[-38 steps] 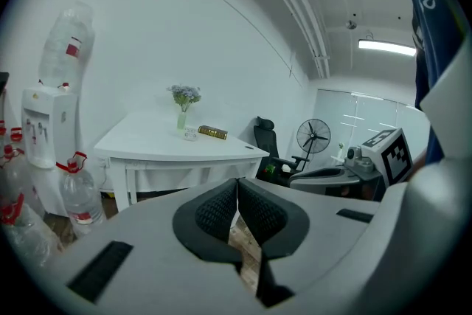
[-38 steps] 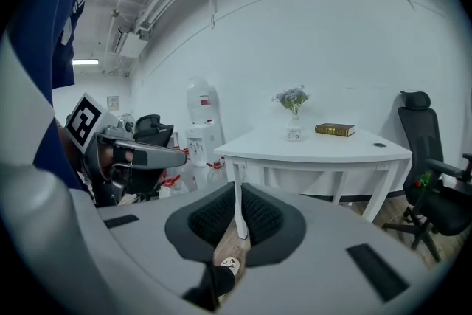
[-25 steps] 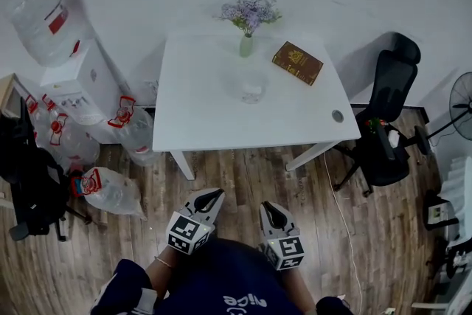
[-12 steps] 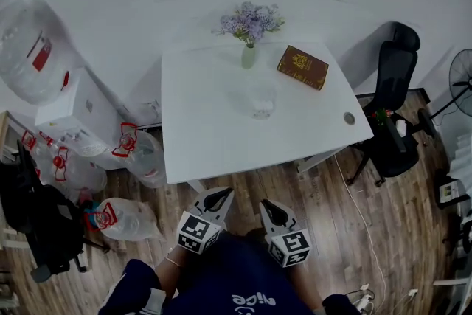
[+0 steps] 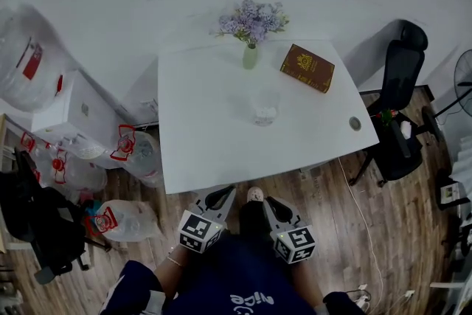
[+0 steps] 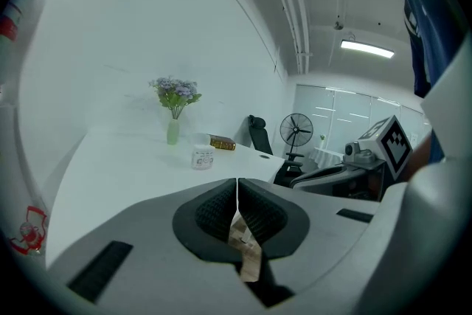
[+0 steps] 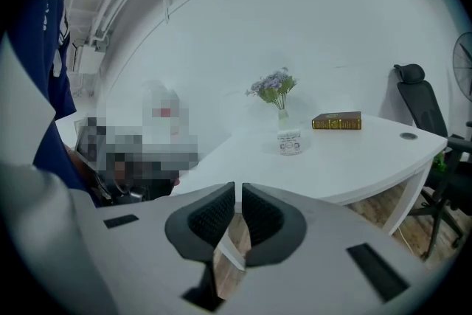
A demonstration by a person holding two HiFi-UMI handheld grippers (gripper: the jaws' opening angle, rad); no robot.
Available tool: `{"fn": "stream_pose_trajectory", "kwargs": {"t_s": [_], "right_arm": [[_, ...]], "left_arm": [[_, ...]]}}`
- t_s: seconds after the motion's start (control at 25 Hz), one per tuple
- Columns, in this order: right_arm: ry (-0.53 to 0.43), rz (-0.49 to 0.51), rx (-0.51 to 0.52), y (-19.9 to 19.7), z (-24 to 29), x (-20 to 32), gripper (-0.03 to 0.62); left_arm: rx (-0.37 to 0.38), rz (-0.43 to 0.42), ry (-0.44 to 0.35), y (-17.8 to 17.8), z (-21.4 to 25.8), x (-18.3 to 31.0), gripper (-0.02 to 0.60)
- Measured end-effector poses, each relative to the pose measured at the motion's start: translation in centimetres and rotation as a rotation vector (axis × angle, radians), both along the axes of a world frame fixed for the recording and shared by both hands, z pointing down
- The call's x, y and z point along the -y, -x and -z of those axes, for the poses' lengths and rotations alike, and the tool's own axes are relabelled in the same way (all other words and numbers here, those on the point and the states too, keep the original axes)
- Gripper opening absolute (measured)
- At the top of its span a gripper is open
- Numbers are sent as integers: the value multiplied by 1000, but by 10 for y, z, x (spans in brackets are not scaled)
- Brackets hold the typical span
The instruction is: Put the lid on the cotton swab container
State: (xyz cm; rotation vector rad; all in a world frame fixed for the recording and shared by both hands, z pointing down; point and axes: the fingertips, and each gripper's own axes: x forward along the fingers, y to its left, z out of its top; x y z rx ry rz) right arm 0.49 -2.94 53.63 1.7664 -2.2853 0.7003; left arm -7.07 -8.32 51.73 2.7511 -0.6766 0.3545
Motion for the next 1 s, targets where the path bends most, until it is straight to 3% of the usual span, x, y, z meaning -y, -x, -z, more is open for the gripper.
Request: {"fn": "stream_pose_trajectory", "kwargs": {"t_s": [0.28, 0.52, 1.0], "right_arm": [[-27, 87, -12, -43, 8, 78, 57], [-57, 138, -19, -89, 17, 141, 57], [-108, 221, -19, -151, 30, 212, 57]], "left_arm": [[11, 114, 10, -19, -3, 58, 23], [13, 157, -5, -56, 4, 109, 24], [43, 244, 46, -108, -5, 150, 25]]}}
